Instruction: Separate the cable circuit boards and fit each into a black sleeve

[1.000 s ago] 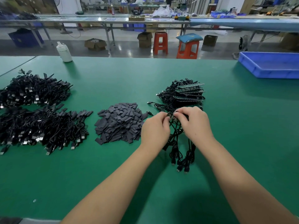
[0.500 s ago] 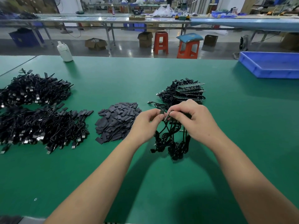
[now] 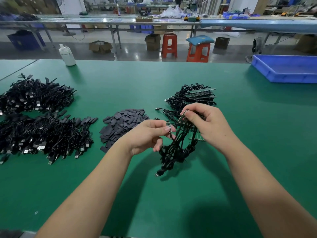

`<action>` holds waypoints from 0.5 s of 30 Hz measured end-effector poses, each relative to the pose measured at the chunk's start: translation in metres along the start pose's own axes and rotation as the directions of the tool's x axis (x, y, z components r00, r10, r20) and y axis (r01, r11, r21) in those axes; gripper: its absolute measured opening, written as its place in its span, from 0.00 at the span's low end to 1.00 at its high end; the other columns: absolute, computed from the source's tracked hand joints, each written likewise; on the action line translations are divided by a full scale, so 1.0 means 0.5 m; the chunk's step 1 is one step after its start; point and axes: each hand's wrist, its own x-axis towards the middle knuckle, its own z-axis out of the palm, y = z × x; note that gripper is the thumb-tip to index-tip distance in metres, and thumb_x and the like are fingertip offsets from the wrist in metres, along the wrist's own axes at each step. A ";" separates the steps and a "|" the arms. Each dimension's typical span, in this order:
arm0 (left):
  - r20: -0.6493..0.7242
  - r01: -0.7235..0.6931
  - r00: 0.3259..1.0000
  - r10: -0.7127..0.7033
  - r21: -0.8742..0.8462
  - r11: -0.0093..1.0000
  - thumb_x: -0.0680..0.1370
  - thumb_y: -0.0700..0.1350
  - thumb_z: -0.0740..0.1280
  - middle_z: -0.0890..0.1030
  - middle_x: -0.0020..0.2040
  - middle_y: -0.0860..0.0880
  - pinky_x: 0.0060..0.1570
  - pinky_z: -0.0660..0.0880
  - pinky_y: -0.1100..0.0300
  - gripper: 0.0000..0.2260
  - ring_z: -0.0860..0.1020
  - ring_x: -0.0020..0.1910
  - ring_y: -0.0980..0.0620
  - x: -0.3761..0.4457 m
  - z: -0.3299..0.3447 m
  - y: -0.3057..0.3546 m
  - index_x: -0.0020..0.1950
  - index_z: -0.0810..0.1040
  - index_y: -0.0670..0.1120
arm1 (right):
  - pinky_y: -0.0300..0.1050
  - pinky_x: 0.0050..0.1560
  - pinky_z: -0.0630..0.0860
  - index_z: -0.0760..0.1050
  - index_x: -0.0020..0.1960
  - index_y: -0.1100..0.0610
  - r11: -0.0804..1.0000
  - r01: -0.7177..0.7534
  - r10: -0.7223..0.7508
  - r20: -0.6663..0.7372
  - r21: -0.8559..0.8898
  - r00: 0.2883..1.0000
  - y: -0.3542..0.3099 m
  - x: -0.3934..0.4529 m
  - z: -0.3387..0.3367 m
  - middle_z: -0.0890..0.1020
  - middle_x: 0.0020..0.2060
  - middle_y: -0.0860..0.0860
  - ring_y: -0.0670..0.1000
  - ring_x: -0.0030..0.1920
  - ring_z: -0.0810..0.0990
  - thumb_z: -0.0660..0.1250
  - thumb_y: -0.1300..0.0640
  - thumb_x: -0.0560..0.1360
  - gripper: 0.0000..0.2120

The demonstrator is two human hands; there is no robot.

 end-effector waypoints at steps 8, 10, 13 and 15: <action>-0.158 -0.056 0.984 0.089 0.203 0.978 0.82 0.41 0.64 0.84 0.39 0.50 0.25 0.67 0.73 0.12 0.79 0.31 0.60 0.003 0.025 -0.009 0.38 0.77 0.49 | 0.39 0.50 0.75 0.81 0.44 0.40 0.995 -0.046 0.040 -0.066 -0.086 0.997 0.003 0.009 0.009 0.84 0.42 0.39 0.41 0.45 0.81 0.69 0.54 0.77 0.09; -0.203 -0.054 0.976 0.080 0.129 0.990 0.82 0.42 0.63 0.83 0.38 0.47 0.29 0.71 0.70 0.12 0.82 0.40 0.49 0.010 0.034 -0.016 0.40 0.77 0.49 | 0.38 0.47 0.74 0.80 0.44 0.39 0.988 -0.072 0.066 -0.048 -0.134 0.997 0.002 0.012 0.015 0.84 0.40 0.39 0.40 0.43 0.80 0.70 0.54 0.77 0.09; -0.202 -0.010 0.979 0.020 0.051 0.999 0.84 0.43 0.60 0.79 0.42 0.43 0.31 0.75 0.62 0.10 0.83 0.40 0.41 0.021 0.042 -0.023 0.44 0.75 0.46 | 0.41 0.48 0.76 0.81 0.44 0.44 0.993 -0.118 0.118 -0.006 -0.020 0.993 -0.005 0.011 0.014 0.84 0.40 0.44 0.43 0.41 0.80 0.70 0.55 0.77 0.07; -0.149 0.007 0.989 0.000 0.044 0.999 0.84 0.44 0.59 0.79 0.44 0.44 0.26 0.74 0.61 0.07 0.82 0.31 0.46 0.023 0.040 -0.026 0.49 0.73 0.43 | 0.40 0.48 0.76 0.81 0.45 0.46 0.993 -0.120 0.120 0.027 -0.006 0.992 -0.011 0.009 0.011 0.84 0.40 0.43 0.43 0.42 0.80 0.70 0.55 0.78 0.05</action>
